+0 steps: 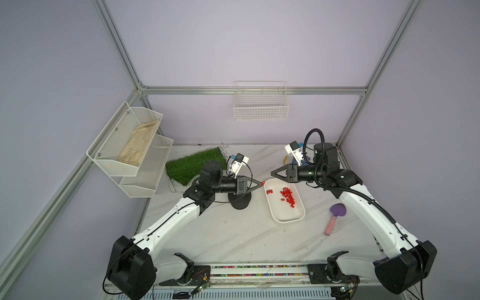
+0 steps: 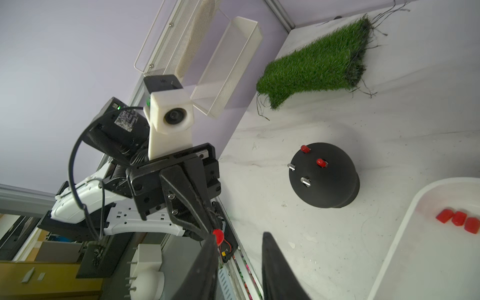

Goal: Cover the protruding screws with screw protection sleeves
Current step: Pick up the screw protection sleeve from the storage box.

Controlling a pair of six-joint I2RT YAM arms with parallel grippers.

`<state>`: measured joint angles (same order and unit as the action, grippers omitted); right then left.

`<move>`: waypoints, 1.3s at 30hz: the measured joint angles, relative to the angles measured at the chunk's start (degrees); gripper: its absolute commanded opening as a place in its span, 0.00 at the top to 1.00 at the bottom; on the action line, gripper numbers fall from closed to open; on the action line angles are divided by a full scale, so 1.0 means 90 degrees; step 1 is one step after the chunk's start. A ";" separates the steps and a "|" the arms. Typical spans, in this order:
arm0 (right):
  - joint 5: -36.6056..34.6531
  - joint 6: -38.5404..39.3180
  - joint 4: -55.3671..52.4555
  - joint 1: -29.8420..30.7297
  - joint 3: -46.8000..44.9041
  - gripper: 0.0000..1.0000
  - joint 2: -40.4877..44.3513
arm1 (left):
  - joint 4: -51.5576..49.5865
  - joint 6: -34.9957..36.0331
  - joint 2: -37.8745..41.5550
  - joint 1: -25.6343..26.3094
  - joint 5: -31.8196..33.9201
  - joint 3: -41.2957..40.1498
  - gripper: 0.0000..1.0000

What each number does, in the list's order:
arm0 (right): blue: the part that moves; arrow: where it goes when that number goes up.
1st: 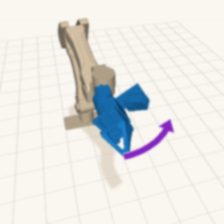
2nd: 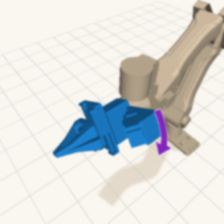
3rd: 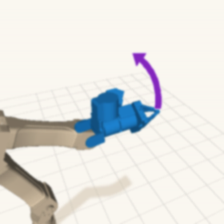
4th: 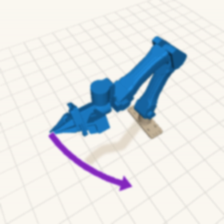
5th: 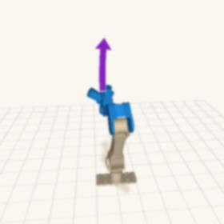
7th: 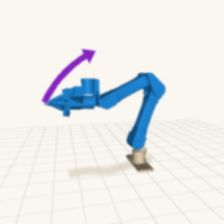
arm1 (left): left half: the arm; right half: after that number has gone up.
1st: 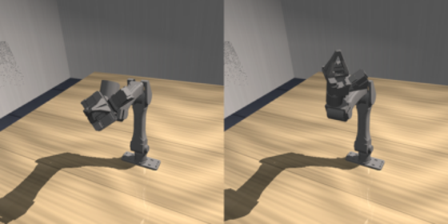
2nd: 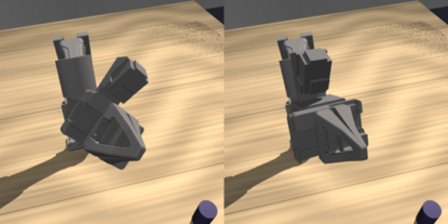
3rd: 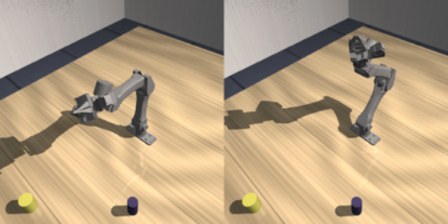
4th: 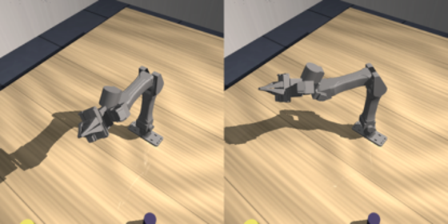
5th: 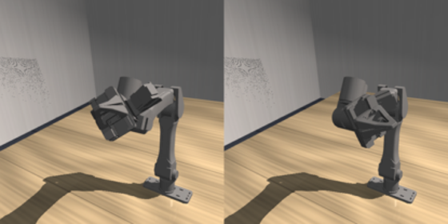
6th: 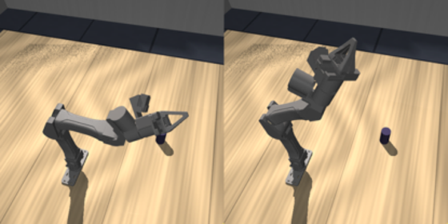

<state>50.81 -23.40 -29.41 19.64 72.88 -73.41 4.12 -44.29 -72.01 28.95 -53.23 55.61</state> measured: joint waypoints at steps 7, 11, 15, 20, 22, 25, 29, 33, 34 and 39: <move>0.0588 0.0243 -0.0243 0.0000 0.0002 0.69 -0.0032 | -0.0002 0.0000 0.0000 0.0000 -0.0308 0.0000 1.00; 0.0845 0.0257 -0.0243 0.0007 0.0002 0.69 -0.0085 | -0.0002 0.0000 -0.0010 -0.0002 -0.0403 0.0000 1.00; 0.0979 0.0311 -0.0248 0.0087 0.0002 0.69 -0.0168 | -0.0002 0.0000 -0.0015 -0.0002 -0.0440 0.0000 1.00; 0.0988 0.0374 -0.0274 0.0248 0.0002 0.69 -0.0294 | 0.0000 -0.0002 -0.0039 -0.0002 -0.0469 0.0000 1.00; 0.0988 0.0396 -0.0282 0.0296 0.0002 0.69 -0.0335 | 0.0000 -0.0002 -0.0049 -0.0002 -0.0483 0.0000 1.00; 0.0984 0.0398 -0.0274 0.0350 0.0002 0.71 -0.0357 | 0.0002 -0.0002 -0.0066 -0.0002 -0.0512 0.0002 1.00; 0.0986 0.0393 -0.0253 0.0398 0.0002 0.73 -0.0357 | 0.0002 -0.0002 -0.0083 -0.0002 -0.0532 0.0002 1.00; 0.0988 0.0398 -0.0250 0.0505 0.0002 0.74 -0.0391 | 0.0005 -0.0002 -0.0087 -0.0002 -0.0546 0.0002 1.00; 0.0988 0.0401 -0.0250 0.0529 0.0002 0.75 -0.0403 | 0.0002 -0.0002 -0.0087 -0.0002 -0.0546 0.0002 1.00; 0.0979 0.0442 -0.0253 0.0617 0.0002 0.76 -0.0430 | 0.0034 -0.0007 -0.0087 -0.0002 -0.0546 0.0002 1.00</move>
<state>59.61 -19.42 -31.68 25.19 72.90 -77.28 4.43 -44.36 -72.79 28.93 -58.15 55.64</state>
